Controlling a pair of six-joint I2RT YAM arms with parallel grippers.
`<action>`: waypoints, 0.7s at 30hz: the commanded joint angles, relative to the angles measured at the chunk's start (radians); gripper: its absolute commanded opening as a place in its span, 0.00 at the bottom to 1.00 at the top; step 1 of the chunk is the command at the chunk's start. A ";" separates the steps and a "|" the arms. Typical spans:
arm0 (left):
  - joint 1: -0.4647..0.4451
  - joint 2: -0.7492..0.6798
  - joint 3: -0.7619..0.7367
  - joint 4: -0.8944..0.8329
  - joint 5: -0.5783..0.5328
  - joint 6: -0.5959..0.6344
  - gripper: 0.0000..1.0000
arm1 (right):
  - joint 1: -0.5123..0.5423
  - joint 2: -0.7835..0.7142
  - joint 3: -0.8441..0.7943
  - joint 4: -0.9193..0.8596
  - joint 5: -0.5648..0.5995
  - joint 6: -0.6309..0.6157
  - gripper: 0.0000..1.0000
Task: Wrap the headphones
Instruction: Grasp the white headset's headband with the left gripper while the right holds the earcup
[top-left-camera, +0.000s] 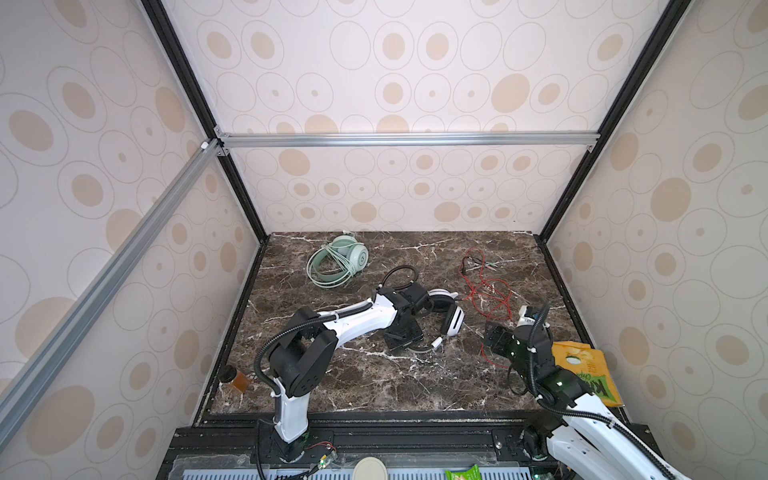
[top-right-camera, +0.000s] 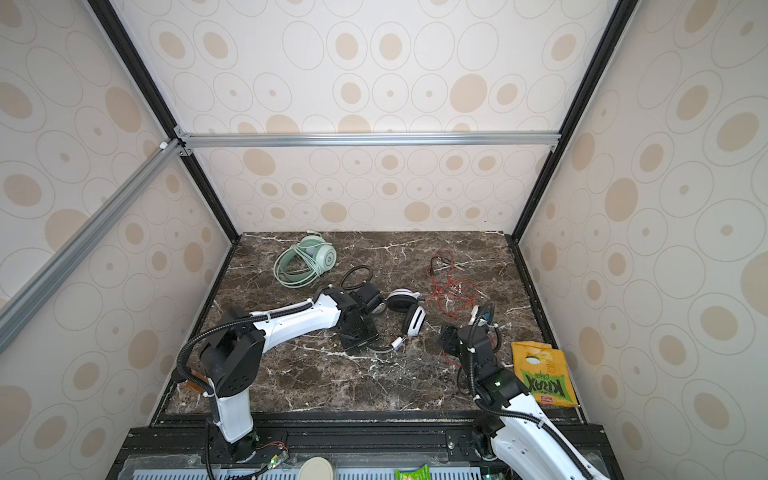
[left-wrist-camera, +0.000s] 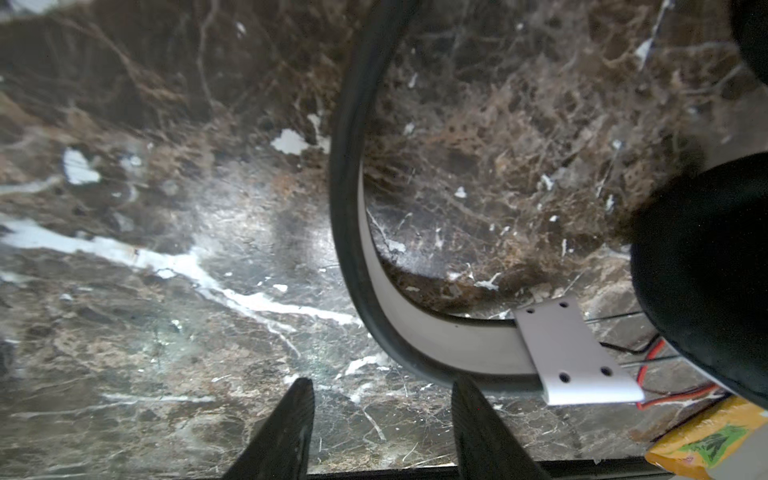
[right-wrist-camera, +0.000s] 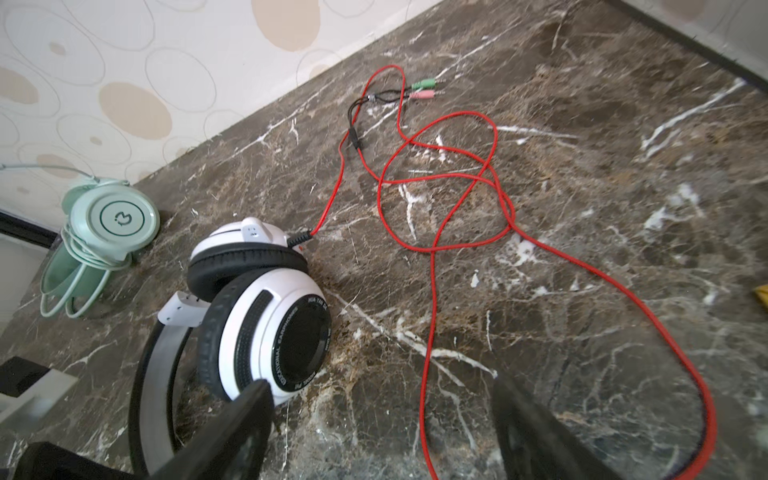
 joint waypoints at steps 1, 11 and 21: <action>0.012 0.048 0.050 -0.050 -0.037 -0.021 0.54 | -0.004 -0.038 -0.028 -0.030 0.040 -0.014 0.84; 0.031 0.112 0.048 -0.012 -0.058 -0.014 0.49 | -0.004 -0.002 -0.033 0.001 -0.004 0.003 0.84; 0.037 0.183 0.046 -0.040 -0.068 0.018 0.31 | -0.005 -0.033 -0.031 -0.018 0.020 -0.004 0.84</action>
